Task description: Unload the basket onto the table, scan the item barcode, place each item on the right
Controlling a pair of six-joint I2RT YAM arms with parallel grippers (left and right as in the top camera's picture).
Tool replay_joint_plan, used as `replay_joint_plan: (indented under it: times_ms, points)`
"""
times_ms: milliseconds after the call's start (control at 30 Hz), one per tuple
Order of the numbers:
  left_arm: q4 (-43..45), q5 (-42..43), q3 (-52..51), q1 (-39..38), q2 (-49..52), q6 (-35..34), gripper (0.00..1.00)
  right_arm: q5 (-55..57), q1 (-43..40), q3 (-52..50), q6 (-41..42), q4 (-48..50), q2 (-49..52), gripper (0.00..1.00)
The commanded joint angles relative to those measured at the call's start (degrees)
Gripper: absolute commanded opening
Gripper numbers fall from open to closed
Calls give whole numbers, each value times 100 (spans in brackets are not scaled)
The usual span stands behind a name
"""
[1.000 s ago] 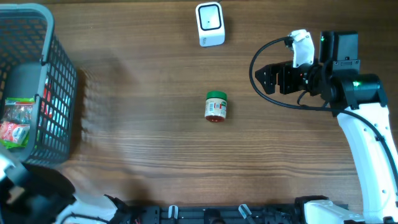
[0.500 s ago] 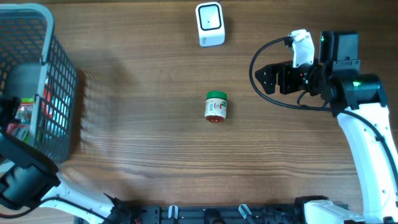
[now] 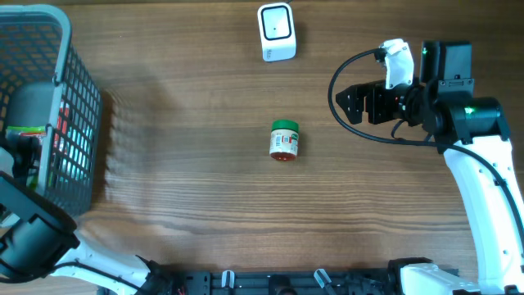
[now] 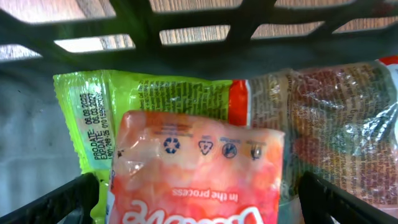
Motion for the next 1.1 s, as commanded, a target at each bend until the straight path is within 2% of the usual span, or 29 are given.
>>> replay_joint_plan:
  times_ms: [0, 167, 200, 233, 267, 300, 500, 700, 900, 1067]
  points:
    - [-55, 205, -400, 22, 155, 2, 95, -66, 17, 107, 2, 11, 7, 100]
    - [55, 205, -553, 17, 166, 4, 65, -66, 17, 107, 2, 11, 7, 100]
    - [70, 205, -573, 17, 166, 4, 50, -66, 17, 107, 2, 11, 7, 100]
    - [66, 208, -570, 17, 166, 4, 24, -66, 17, 107, 0, 11, 7, 100]
    - [66, 236, -570, 17, 164, 7, 12, -66, 17, 107, 0, 11, 7, 100]
    - [57, 286, -555, 17, 146, 31, 4, -66, 17, 107, 2, 11, 7, 100]
    - [-535, 286, 109, 17, -553, 50, 4, -66, 17, 107, 2, 11, 7, 100]
    - [-765, 284, 870, 17, -2271, 50, 4, -66, 17, 107, 2, 11, 7, 100]
    - [-730, 289, 968, -101, -3967, 44, 4, -66, 17, 107, 0, 11, 7, 100]
    - [-1010, 291, 968, -407, -4809, 24, 4, -66, 17, 107, 2, 11, 7, 100]
